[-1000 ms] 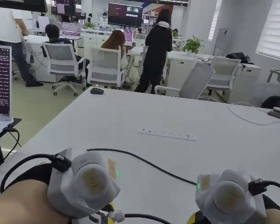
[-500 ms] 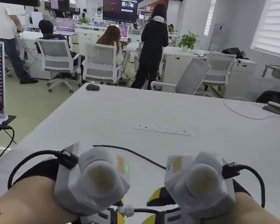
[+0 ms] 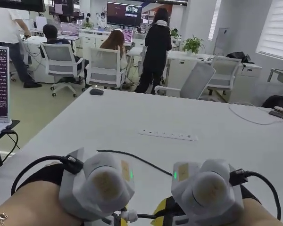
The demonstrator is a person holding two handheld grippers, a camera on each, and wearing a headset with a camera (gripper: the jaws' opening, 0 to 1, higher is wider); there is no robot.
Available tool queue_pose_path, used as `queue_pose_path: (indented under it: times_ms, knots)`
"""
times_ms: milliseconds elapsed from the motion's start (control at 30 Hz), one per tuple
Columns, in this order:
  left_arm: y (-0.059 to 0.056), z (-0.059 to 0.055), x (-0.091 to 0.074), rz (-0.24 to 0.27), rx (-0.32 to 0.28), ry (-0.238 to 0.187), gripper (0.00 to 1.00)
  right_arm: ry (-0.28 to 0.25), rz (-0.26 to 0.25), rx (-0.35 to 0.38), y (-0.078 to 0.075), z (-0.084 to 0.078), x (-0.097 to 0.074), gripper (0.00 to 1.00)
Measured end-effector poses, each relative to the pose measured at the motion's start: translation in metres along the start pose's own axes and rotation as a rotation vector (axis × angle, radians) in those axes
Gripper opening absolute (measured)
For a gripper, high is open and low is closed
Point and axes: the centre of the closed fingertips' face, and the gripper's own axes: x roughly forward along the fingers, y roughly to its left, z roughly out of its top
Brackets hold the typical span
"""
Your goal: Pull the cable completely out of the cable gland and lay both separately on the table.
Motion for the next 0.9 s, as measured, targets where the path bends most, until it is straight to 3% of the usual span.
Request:
queue_pose_path:
  times_ms: [400, 500, 533, 567, 633, 800, 900]
  knots:
    - [0.004, -0.007, -0.007, 0.022, -0.016, 0.01, 0.16, 0.075, -0.031, 0.061, -0.003, -0.039, -0.009, 0.03]
    - [0.004, -0.006, -0.008, 0.025, -0.011, 0.009, 0.16, 0.079, -0.032, 0.077, -0.002, -0.039, -0.008, 0.04]
    - [0.004, -0.005, -0.009, 0.025, 0.001, 0.011, 0.16, 0.077, -0.018, 0.094, -0.001, -0.035, -0.007, 0.06]
    - [0.004, -0.005, -0.009, 0.023, 0.003, 0.012, 0.16, 0.047, -0.008, 0.121, 0.0, -0.026, -0.005, 0.15]
    - [0.003, -0.003, -0.008, 0.02, 0.0, 0.006, 0.16, 0.001, -0.015, 0.101, -0.002, -0.005, -0.003, 0.24]
    - [0.001, 0.003, -0.011, 0.02, 0.005, -0.003, 0.16, -0.065, 0.028, 0.045, 0.005, 0.029, 0.002, 0.19]
    - [0.002, 0.005, -0.014, 0.029, 0.005, -0.011, 0.16, -0.052, 0.042, 0.012, 0.01, 0.028, 0.003, 0.09]
